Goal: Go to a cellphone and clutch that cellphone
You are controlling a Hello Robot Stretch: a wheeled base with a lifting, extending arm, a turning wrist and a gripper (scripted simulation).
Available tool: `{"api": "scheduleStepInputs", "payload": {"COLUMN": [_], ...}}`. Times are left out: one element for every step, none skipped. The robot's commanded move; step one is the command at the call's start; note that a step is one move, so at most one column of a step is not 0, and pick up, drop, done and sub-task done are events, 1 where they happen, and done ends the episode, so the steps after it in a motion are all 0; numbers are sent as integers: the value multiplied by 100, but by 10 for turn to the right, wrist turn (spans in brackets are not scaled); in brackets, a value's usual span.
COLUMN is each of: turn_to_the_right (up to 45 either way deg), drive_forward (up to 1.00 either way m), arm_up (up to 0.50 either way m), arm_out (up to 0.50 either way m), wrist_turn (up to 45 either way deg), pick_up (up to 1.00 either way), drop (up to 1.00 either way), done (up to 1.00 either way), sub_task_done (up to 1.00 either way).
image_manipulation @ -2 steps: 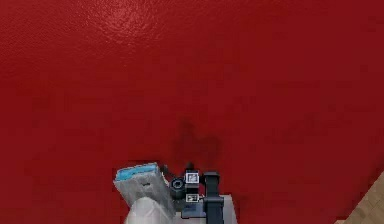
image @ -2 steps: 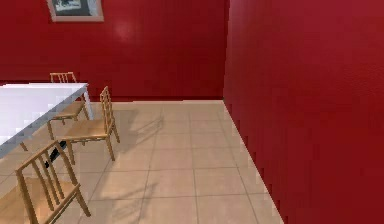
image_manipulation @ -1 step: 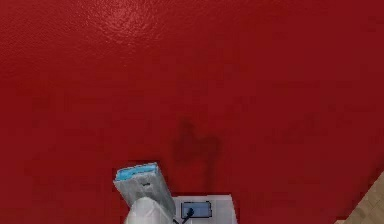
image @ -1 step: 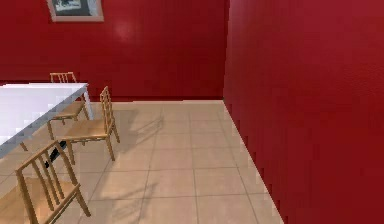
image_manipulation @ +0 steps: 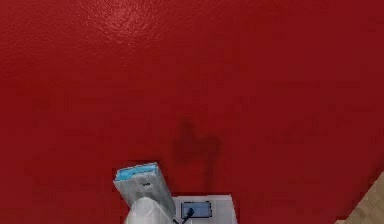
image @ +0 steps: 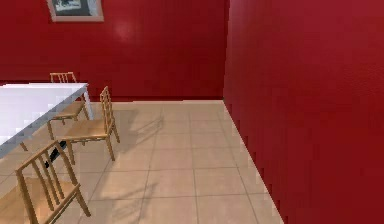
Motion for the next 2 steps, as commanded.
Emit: {"api": "scheduleStepInputs", "payload": {"turn_to_the_right": [0, 0], "drive_forward": [0, 0], "arm_up": [10, 0], "arm_out": [0, 0], "wrist_turn": [0, 0], "pick_up": [0, 0], "drop": [0, 0], "done": [0, 100], "sub_task_done": [0, 0]}}
